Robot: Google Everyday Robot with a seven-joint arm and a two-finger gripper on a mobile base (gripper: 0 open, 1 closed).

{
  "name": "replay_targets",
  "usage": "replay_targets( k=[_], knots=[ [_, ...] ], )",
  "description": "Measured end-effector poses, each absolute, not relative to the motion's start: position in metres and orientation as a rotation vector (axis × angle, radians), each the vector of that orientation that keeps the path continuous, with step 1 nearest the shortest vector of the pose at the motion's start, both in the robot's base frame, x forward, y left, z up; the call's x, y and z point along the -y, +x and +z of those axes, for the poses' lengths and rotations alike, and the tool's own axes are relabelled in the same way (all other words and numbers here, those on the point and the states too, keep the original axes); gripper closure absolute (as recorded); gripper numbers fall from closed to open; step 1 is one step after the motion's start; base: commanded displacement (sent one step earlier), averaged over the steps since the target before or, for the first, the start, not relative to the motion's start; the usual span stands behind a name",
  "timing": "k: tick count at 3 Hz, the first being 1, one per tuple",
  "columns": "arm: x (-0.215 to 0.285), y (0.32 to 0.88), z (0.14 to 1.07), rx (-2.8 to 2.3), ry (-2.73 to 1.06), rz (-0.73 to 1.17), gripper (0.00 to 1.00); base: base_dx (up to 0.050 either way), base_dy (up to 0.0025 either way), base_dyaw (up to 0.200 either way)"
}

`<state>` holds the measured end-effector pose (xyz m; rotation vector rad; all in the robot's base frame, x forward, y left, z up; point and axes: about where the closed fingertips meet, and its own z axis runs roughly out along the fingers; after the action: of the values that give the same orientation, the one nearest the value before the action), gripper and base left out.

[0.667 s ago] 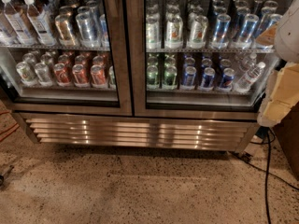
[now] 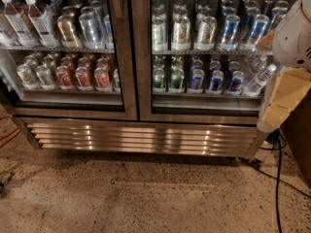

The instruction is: Open right fridge door

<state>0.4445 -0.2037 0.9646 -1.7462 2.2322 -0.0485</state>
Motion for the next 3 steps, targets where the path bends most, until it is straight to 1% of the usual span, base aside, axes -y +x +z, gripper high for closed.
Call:
replay_targets(
  k=[1,2,3],
  knots=[
    [0.1757,0.4432,0.9525,-2.191,-1.798,-0.014,0.0,0.0,0.0,0.0],
    [0.1757,0.4432,0.9525,-2.191,-1.798,-0.013,0.0,0.0,0.0,0.0],
    [0.1767,0.4448,0.949,-2.132,-1.79,0.119,0.0,0.0,0.0,0.0]
  ],
)
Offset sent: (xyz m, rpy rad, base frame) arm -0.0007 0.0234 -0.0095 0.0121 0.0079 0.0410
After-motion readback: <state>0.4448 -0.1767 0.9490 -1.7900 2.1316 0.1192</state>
